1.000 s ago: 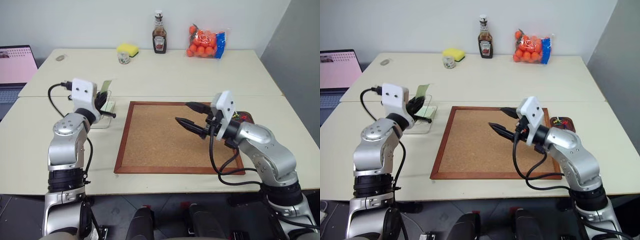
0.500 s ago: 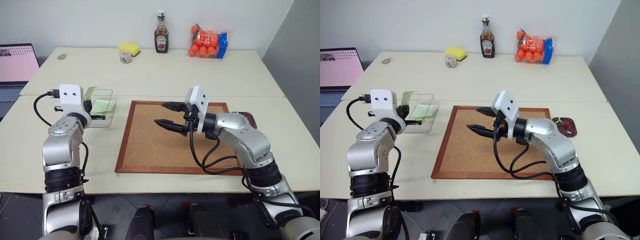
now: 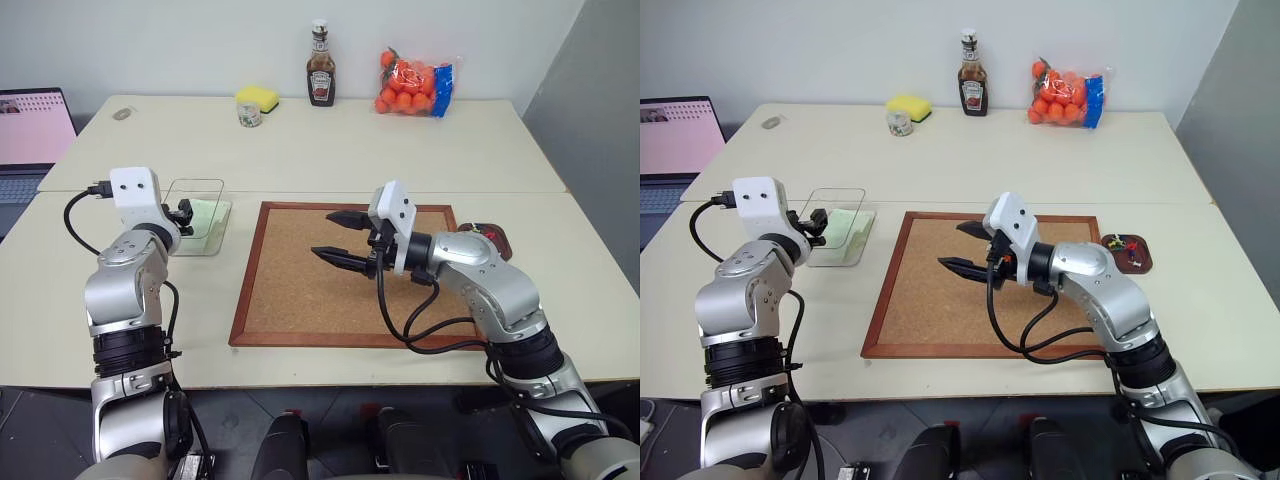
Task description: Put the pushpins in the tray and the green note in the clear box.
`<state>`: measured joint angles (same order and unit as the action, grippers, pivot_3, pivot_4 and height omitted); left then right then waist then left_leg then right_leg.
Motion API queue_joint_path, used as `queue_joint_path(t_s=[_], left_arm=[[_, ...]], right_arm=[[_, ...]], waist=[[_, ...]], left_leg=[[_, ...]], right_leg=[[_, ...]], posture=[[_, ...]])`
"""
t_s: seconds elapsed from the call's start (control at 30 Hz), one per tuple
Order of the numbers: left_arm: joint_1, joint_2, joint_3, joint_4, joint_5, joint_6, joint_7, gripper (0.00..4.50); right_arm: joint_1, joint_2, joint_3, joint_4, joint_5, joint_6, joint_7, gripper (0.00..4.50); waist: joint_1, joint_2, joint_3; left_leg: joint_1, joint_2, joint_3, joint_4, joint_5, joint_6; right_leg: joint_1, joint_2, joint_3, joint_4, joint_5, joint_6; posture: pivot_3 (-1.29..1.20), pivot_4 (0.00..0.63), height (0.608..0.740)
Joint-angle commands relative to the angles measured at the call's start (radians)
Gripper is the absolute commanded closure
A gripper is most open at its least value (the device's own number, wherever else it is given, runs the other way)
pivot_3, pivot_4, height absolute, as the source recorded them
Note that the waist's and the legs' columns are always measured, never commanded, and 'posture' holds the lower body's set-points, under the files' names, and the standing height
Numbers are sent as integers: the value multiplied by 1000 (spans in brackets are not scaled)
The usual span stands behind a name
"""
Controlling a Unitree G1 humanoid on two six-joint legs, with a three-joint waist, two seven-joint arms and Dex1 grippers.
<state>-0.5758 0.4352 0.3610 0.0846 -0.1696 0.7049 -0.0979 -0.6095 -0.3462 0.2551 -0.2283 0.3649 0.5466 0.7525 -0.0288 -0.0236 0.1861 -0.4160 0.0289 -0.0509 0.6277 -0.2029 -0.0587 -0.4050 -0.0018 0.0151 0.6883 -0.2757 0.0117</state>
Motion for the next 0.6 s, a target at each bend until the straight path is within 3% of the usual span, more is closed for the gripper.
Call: queue_joint_path(t_s=[0.03,0.2,0.4,0.6], left_arm=[[5,-2,-7,-97,-32,-102,-48,923],[3,20,-137,-165,-43,-165,-198,923],[26,-38,-265,-199,-41,-216,-259,923],[124,-67,-425,-140,9,-398,-386,923]], right_arm=[[15,2,-45,-59,1,-15,-32,1262],[101,-10,-101,-109,-27,-57,-104,1262],[275,18,-185,-135,-136,-168,-285,1262],[524,147,-240,-164,-244,-331,-513,1262]], waist=[[0,0,0],[3,0,0],[4,0,0],[-3,0,0]], left_leg=[[0,0,0,0,0,0],[-1,0,0,0,0,0],[0,-1,1,0,0,0],[1,0,1,-2,0,0]], right_leg=[[0,0,0,0,0,0],[0,0,1,0,0,0],[0,-1,1,-1,0,1],[0,0,3,-1,-1,1]], posture=[[0,150,740],[0,150,740],[0,150,740],[0,150,740]])
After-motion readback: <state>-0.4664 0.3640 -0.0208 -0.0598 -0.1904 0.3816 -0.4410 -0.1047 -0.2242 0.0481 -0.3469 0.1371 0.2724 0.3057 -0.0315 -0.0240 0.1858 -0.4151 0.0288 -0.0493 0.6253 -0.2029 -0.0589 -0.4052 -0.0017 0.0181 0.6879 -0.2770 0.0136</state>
